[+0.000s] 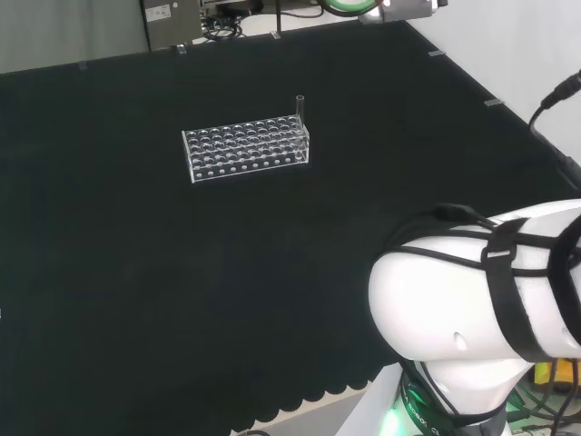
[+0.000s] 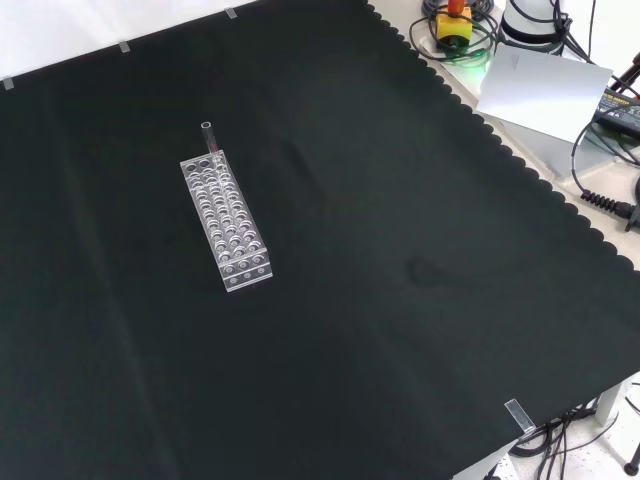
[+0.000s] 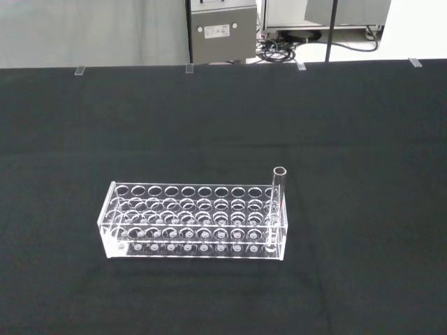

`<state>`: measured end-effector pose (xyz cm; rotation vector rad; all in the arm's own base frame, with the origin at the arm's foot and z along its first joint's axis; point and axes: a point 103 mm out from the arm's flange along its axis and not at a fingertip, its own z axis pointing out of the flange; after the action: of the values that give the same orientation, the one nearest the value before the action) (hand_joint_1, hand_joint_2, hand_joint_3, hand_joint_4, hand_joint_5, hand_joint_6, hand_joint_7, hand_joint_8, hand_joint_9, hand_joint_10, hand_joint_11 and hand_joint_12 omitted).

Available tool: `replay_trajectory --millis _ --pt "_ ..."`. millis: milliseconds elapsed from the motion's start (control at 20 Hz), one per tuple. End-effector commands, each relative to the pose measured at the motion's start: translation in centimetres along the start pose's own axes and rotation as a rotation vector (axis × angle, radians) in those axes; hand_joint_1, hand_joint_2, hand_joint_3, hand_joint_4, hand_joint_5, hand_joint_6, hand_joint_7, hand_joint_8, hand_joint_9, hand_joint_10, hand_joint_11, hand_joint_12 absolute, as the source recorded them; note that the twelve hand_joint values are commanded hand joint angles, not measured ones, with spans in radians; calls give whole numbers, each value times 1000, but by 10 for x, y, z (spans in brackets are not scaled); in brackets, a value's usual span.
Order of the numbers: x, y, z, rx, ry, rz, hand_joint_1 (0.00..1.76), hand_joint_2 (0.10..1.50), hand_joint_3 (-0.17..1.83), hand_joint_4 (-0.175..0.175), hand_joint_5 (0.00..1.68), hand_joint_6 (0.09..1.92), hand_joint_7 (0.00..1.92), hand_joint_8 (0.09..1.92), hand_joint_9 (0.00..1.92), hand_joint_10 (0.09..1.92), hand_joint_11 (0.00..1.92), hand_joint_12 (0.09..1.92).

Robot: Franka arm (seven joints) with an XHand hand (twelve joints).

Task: Pick up the test tube.

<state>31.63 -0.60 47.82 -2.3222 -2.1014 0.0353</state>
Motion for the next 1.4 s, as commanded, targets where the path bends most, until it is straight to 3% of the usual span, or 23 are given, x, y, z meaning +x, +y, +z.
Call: replay_trajectory --millis 50,500,1000,1400 --pt "-5 35 10 70 -18 -2 441 910 310 -4 0 87 18 117 0 219 0 964" --pt "-19 89 52 195 -21 14 479 948 227 -14 39 87 0 346 0 327 0 1058" --pt "-36 139 113 339 56 71 508 959 204 -30 94 87 0 541 0 452 0 1146" --pt "-42 171 154 379 81 82 536 961 198 -44 128 87 13 660 0 647 0 1276"
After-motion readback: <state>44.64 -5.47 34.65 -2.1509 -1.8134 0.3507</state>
